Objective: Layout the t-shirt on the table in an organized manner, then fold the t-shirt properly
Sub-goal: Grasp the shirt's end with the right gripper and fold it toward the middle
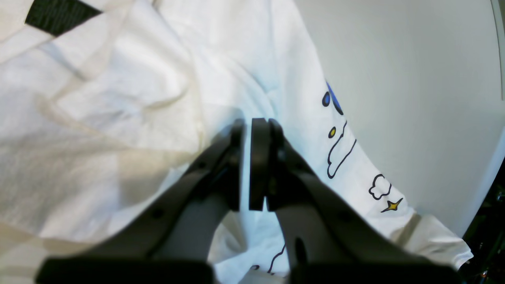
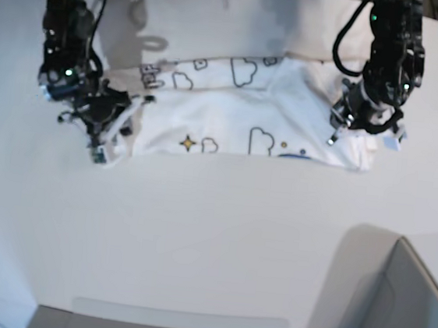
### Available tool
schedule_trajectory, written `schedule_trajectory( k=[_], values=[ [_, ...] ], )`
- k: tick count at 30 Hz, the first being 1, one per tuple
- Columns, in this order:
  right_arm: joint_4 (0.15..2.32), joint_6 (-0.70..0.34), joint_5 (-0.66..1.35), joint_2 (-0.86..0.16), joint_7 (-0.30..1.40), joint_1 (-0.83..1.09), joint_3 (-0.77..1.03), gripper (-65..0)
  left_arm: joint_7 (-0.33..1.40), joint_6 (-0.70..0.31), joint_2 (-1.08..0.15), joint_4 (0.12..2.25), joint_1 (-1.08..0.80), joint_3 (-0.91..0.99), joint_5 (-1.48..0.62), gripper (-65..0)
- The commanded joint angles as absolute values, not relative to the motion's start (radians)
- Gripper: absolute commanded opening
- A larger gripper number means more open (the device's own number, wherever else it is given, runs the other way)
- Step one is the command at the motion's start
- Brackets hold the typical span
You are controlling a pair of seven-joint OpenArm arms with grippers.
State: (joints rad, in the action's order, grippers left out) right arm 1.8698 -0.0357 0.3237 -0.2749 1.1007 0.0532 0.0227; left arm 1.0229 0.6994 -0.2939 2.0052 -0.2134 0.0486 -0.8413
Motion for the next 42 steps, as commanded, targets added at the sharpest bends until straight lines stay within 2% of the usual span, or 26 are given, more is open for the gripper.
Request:
schedule_trajectory(
  k=[1,11,21,29,40,41,42],
  values=[
    [1.913,-0.041,0.289,-0.272,1.082,0.044,-0.013,-65.0,1.02,0.698,-0.303,2.022,-0.206,0.056,-0.846,-62.3],
    [1.98,-0.041,0.016,-0.203,1.082,0.039,-0.278,-65.0,1.02,0.698,-0.303,2.022,-0.206,0.056,-0.846,-62.3],
    [1.916,-0.041,0.007,-0.139,1.082,-0.005,-0.338,-65.0,1.02,0.698,-0.305,2.022,-0.203,0.056,-0.846,-62.3],
    [1.903,-0.041,0.007,-0.139,1.082,-0.002,-0.42,-65.0,1.02,0.698,-0.305,2.022,-0.206,0.056,-0.846,-62.3],
    [1.839,-0.041,0.007,-0.134,1.082,-0.021,-0.444,-65.0,1.02,0.698,-0.305,2.02,-0.205,0.056,-0.846,-62.3],
    [1.836,-0.041,0.007,-0.137,1.082,-0.021,-0.458,-64.0,1.02,0.698,-0.305,2.02,-0.205,0.056,-0.846,-62.3],
    [1.836,-0.041,0.007,-0.139,1.082,-0.021,-0.472,-60.0,1.02,0.698,-0.305,2.02,-0.205,0.056,-0.846,-62.3]
  ],
)
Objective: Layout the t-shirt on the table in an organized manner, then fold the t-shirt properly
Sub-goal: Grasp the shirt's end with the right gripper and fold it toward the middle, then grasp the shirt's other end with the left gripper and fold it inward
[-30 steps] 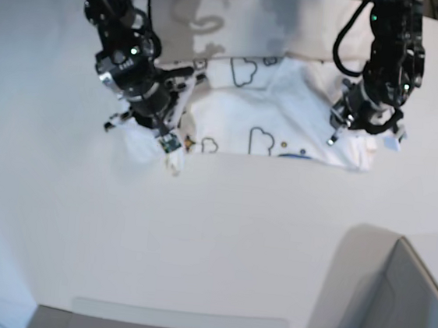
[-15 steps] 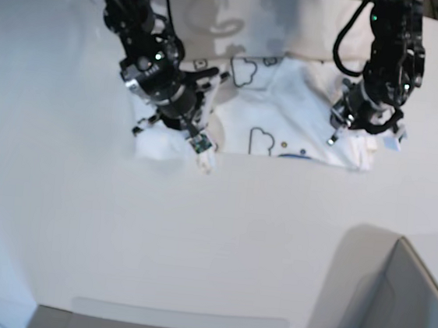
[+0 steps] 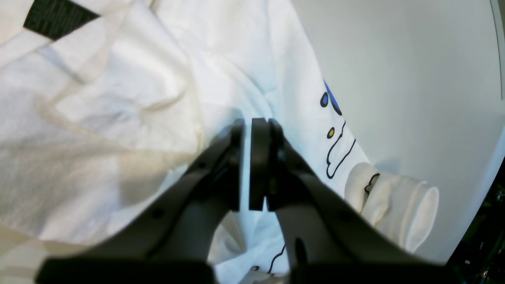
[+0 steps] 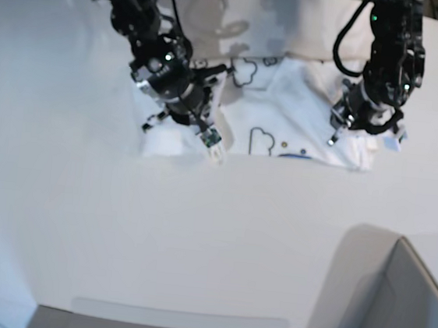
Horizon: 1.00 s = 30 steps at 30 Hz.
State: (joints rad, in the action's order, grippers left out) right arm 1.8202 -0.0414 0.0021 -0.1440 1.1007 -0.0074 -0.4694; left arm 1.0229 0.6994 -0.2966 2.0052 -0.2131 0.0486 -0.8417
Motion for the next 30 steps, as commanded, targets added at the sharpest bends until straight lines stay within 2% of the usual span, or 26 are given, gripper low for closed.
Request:
schedule_trajectory(
  k=[1,5,8,15,20,30],
  values=[
    [1.836,-0.041,0.007,-0.139,1.082,-0.021,-0.479,-56.4,1.02,0.698,-0.305,2.02,-0.205,0.056,-0.846,-62.3],
    [1.84,-0.041,0.007,-0.134,1.082,-0.019,-0.49,-40.0,1.02,0.698,-0.305,2.02,-0.205,0.056,-0.846,-62.3],
    [1.854,-0.041,0.007,-0.131,1.078,-0.024,-0.496,-33.9,1.02,0.698,-0.305,2.02,-0.206,0.056,-0.846,-62.3],
    [1.998,-0.041,0.013,-0.131,1.03,-0.03,-0.584,-33.1,1.017,0.698,-0.303,2.02,-0.208,0.056,-0.846,-62.3],
    [2.051,-0.041,0.012,-0.134,0.952,0.002,-0.542,-33.1,1.02,0.698,-0.302,2.02,-0.206,0.056,-0.846,-61.9],
    [2.012,-0.042,0.015,-0.156,0.954,0.119,-0.185,-33.1,1.024,0.698,-0.305,2.025,-0.203,0.05,-0.851,-44.4]
  ],
)
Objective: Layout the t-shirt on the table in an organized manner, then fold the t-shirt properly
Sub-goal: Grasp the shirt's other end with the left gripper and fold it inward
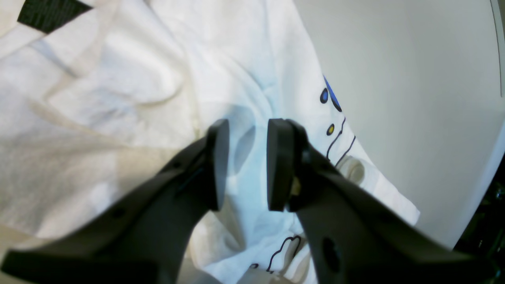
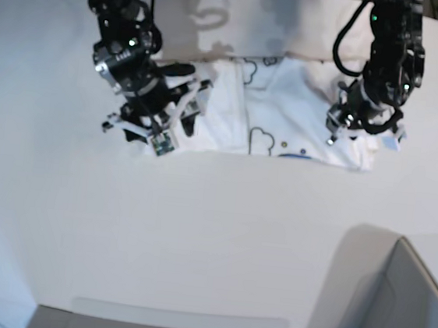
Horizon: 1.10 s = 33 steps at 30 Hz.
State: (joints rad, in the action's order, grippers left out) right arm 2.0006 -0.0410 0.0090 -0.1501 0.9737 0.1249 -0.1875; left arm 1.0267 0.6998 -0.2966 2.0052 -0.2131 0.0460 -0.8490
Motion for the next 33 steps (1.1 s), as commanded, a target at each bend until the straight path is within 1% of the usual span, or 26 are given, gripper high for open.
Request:
schedule_trajectory(
  k=[1,5,7,11,18,21,27,33],
  values=[
    [2.0,-0.042,0.016,-0.163,0.954,0.125,-0.176,-33.1,1.024,0.698,-0.305,2.025,-0.203,0.051,-0.849,-42.9],
    [1.945,-0.042,0.076,-0.213,0.951,0.145,-0.165,-33.1,1.095,0.698,-0.309,2.025,-0.2,0.053,-0.845,-36.4],
    [1.922,-0.042,0.127,-0.232,0.951,0.151,-0.165,-33.1,1.107,0.698,-0.343,2.025,-0.199,0.05,-0.845,-34.4],
    [1.877,-0.042,0.174,-0.242,0.951,0.151,-0.165,-33.1,1.109,0.698,-0.415,2.026,-0.199,0.047,-0.845,-34.2],
    [1.834,-0.042,0.174,-0.243,0.949,0.145,-0.165,-33.1,1.118,0.698,-0.493,2.02,-0.163,0.047,-0.846,-34.1],
    [1.834,-0.042,0.174,-0.242,0.949,0.143,-0.165,-33.1,1.119,0.698,-0.509,2.006,-0.159,0.053,-0.846,-34.1],
    [1.834,-0.042,0.171,-0.242,0.949,0.151,-0.165,-33.1,1.107,0.698,-0.544,1.908,-0.159,0.047,-0.843,-34.1],
    [1.834,-0.042,0.171,-0.242,0.949,0.162,-0.165,-33.1,1.107,0.698,-0.541,1.89,-0.165,0.044,-0.742,-34.1]
  ],
)
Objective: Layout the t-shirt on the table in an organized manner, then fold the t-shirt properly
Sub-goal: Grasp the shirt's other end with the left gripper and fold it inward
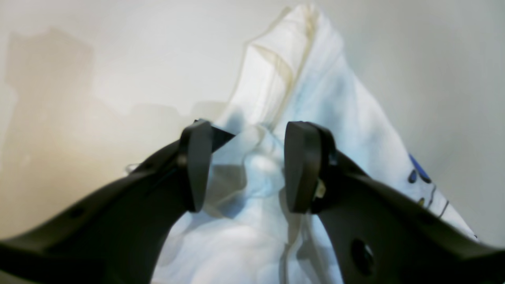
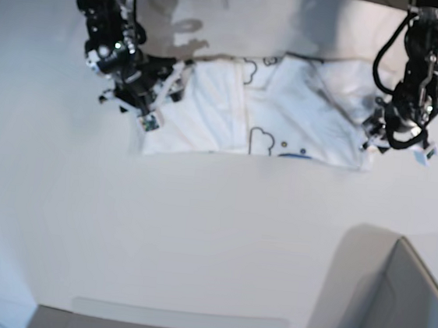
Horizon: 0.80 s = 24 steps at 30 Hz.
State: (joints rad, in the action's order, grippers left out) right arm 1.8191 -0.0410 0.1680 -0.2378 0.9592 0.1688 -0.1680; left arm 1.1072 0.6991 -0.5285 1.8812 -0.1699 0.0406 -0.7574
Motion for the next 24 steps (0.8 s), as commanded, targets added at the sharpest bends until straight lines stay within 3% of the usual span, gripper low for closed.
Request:
schedule_trajectory(
  k=[1,24],
  values=[
    [1.834,-0.042,0.171,-0.242,0.949,0.162,-0.165,-33.1,1.107,0.698,-0.539,1.873,-0.165,0.044,-0.739,-34.1],
    [1.834,-0.042,0.17,-0.242,0.952,0.165,-0.165,-33.1,0.977,0.698,-0.475,1.853,-0.194,-0.087,-0.739,-34.2]
  ],
)
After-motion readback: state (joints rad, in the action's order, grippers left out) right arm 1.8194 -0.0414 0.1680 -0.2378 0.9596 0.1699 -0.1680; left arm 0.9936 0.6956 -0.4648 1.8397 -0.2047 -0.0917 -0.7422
